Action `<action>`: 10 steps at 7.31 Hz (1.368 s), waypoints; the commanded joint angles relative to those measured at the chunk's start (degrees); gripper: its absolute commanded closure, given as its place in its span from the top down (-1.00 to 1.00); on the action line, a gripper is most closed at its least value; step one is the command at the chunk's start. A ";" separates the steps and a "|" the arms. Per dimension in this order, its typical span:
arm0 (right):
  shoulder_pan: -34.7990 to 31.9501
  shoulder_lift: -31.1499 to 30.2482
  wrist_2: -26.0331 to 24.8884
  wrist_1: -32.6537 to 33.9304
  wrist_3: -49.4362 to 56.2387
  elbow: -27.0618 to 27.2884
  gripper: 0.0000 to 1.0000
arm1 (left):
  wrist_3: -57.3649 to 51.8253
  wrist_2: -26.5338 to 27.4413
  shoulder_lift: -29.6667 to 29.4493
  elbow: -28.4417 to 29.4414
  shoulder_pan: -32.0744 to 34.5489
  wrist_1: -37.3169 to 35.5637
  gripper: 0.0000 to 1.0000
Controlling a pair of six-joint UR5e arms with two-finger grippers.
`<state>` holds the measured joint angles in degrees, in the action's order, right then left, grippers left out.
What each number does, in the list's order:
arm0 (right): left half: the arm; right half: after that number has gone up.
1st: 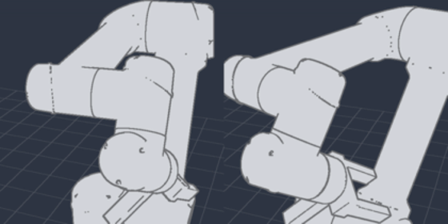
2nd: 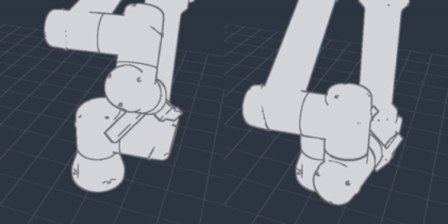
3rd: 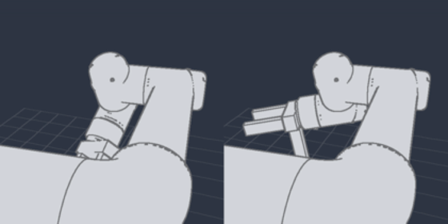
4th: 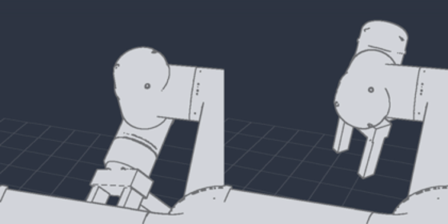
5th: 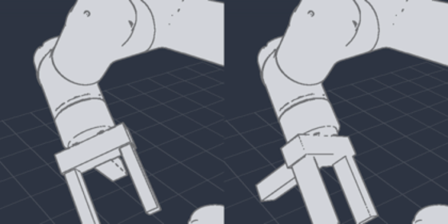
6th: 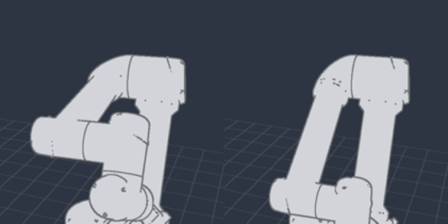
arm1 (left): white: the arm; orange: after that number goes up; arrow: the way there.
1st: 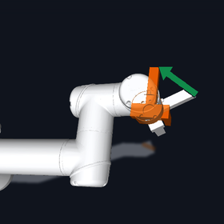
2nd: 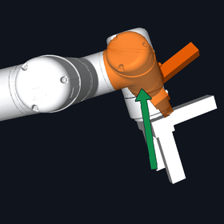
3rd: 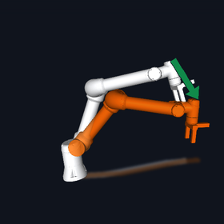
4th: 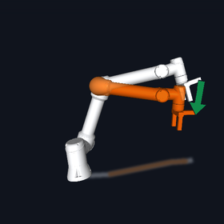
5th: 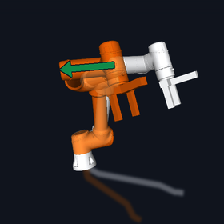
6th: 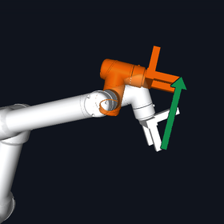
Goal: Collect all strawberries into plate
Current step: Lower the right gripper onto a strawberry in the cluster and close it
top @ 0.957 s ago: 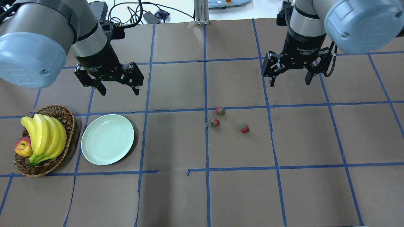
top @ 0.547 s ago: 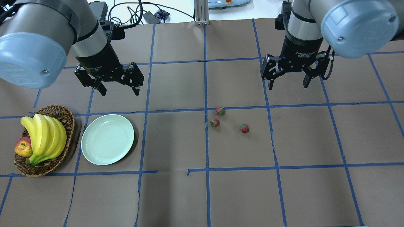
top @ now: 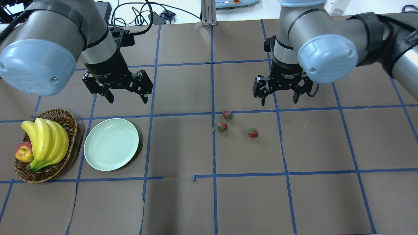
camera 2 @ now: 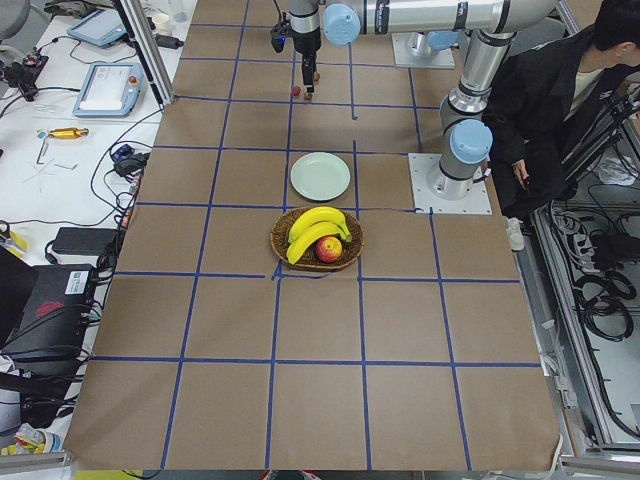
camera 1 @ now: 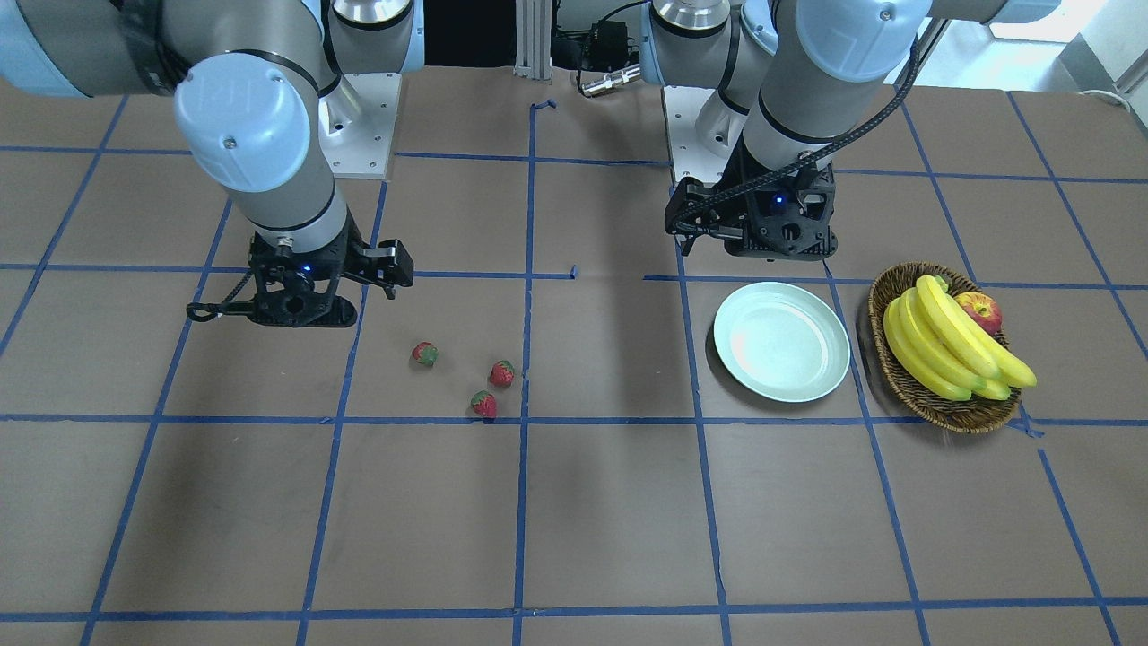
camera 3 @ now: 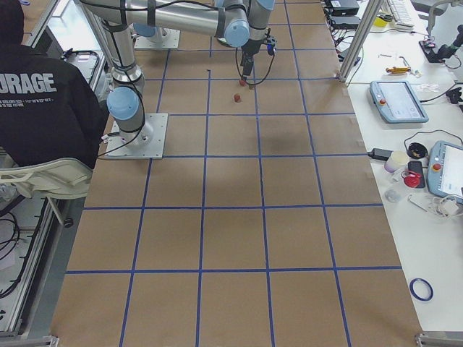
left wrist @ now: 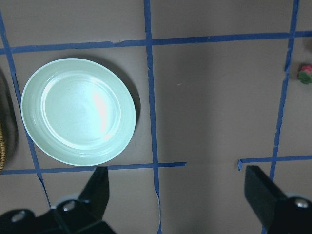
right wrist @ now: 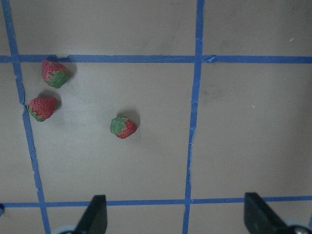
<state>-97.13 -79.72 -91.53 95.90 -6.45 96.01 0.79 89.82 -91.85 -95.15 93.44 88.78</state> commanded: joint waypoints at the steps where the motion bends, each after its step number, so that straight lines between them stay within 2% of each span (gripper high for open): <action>1: -1.84 3.51 0.21 6.46 -2.34 2.41 1.00 | -0.09 0.09 0.00 -0.13 0.17 -0.01 1.00; 4: -1.84 5.62 1.97 21.48 -2.25 12.06 1.00 | -0.09 0.00 -0.17 -0.30 0.34 -0.01 1.00; 5: -1.84 5.89 2.40 23.96 -2.17 14.53 1.00 | -0.09 -0.08 -0.26 -0.30 0.43 -0.01 1.00; 6: -1.84 6.07 4.32 24.42 -2.08 15.43 1.00 | -0.09 -0.09 -0.53 -0.39 0.52 -0.01 1.00; 9: -1.84 8.35 4.43 24.60 -1.90 15.61 1.00 | -0.18 -0.08 -0.44 -1.18 0.52 -0.01 1.00; 10: -1.84 8.88 4.43 24.60 -1.99 15.61 0.94 | -0.18 -0.09 -0.44 -1.27 0.61 -0.01 1.00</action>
<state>-98.97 -71.60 -87.13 120.43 -8.39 111.58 0.63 89.76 -92.30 -96.28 93.98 88.77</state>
